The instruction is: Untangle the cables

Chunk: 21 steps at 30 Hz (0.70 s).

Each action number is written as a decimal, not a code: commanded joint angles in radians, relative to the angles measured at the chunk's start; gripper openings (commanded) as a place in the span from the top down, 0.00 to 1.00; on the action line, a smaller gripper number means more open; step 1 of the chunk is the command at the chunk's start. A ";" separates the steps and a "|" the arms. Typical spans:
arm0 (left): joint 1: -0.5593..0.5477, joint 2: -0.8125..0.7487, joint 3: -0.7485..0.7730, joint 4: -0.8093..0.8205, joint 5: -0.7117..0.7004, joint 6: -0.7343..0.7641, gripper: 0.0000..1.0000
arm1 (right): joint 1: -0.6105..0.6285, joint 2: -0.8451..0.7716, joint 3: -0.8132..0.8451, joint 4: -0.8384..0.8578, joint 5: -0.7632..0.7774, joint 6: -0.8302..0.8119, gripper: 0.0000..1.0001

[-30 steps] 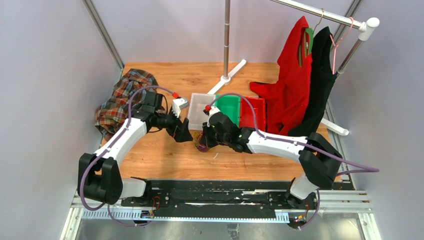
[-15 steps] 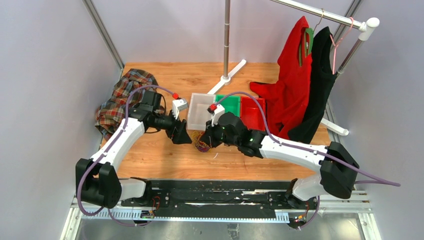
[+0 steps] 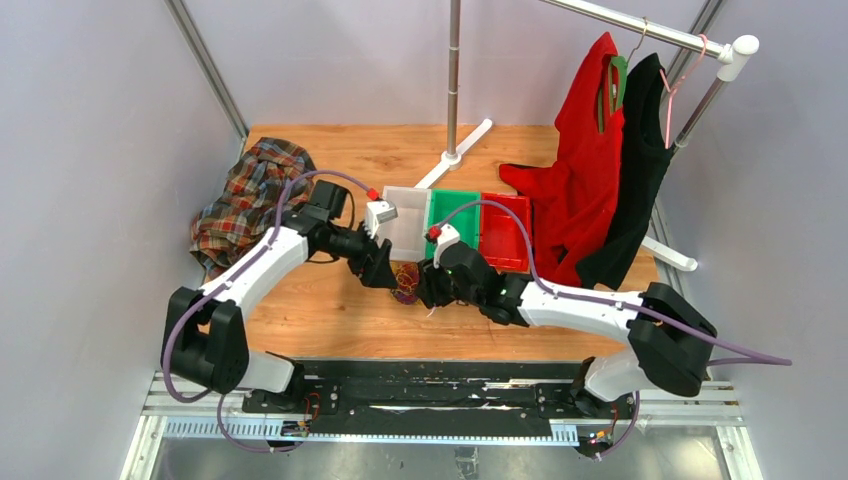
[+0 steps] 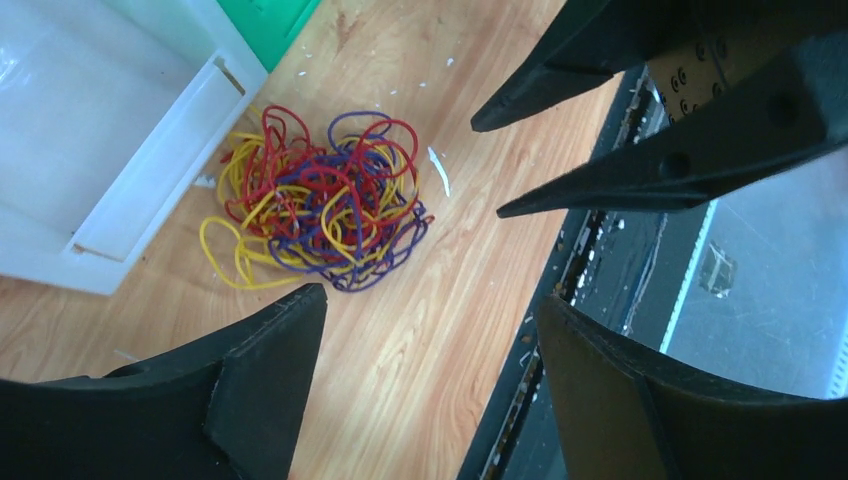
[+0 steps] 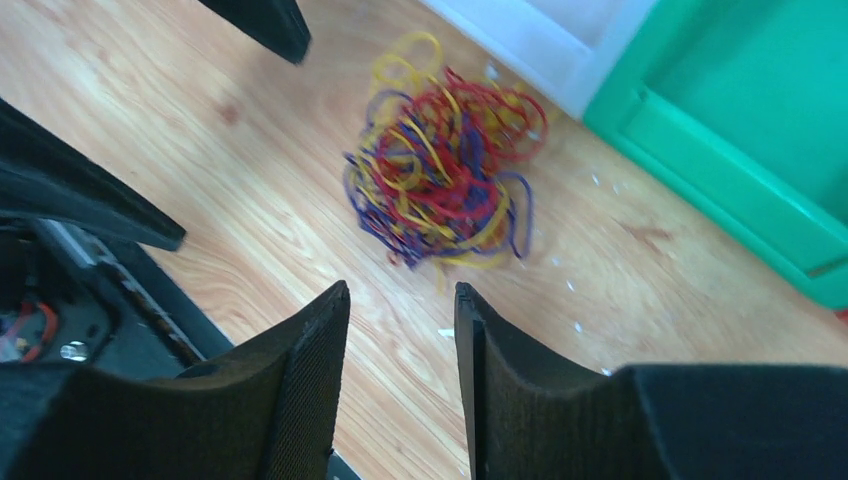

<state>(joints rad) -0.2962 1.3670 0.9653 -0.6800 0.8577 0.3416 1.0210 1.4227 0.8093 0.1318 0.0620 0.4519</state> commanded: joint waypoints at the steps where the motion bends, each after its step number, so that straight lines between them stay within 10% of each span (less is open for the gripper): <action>1: -0.066 0.041 0.025 0.167 -0.095 -0.133 0.20 | -0.009 -0.051 -0.072 -0.009 0.092 -0.003 0.54; 10: -0.176 0.156 0.061 0.281 -0.233 -0.201 0.35 | -0.034 -0.183 -0.182 -0.023 0.138 0.017 0.51; 21: -0.193 0.171 0.095 0.210 -0.330 -0.154 0.88 | -0.054 -0.274 -0.223 -0.017 0.136 0.021 0.59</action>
<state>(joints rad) -0.4866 1.5719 1.0218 -0.4309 0.5480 0.1600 0.9844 1.1770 0.5949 0.1066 0.1730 0.4622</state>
